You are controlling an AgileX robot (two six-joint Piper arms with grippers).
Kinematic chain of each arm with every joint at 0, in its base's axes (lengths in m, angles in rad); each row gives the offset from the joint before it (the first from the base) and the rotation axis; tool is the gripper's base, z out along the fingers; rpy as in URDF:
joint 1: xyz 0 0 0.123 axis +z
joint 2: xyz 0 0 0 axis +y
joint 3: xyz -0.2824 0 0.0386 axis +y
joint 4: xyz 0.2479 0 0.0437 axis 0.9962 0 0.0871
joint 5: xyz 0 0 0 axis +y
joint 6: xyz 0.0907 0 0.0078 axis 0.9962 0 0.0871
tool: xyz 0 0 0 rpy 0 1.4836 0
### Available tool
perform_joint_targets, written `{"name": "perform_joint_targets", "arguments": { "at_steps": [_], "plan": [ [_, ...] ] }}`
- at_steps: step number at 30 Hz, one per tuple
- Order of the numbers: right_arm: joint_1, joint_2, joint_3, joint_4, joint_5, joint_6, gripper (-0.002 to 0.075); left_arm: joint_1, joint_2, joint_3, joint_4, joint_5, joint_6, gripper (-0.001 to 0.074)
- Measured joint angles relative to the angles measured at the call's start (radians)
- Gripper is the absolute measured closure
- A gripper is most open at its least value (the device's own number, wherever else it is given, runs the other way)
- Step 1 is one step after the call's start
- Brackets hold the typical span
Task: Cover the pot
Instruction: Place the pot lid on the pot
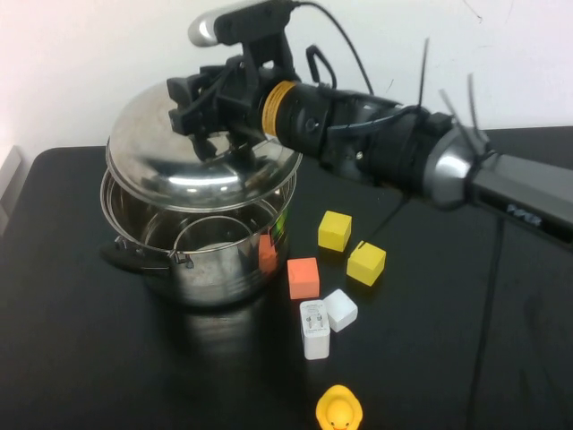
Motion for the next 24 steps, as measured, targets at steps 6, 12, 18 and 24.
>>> {"name": "perform_joint_targets", "arguments": {
  "at_steps": [6, 12, 18, 24],
  "plan": [
    [0.004, 0.044, -0.012, -0.024, -0.01, 0.028, 0.0386, 0.0, 0.0, 0.0, 0.0, 0.0, 0.0, 0.0737],
    [0.01, 0.075, -0.014, -0.056, -0.054, 0.035, 0.0386, 0.0, 0.0, 0.0, 0.0, 0.0, 0.0, 0.0737],
    [0.018, 0.082, -0.014, -0.083, -0.042, 0.037, 0.0386, 0.0, 0.0, 0.0, 0.0, 0.0, 0.0, 0.0737],
    [0.018, 0.082, -0.016, -0.083, -0.017, 0.039, 0.0386, 0.0, 0.0, 0.0, 0.0, 0.0, 0.0, 0.0737]
  ]
}}
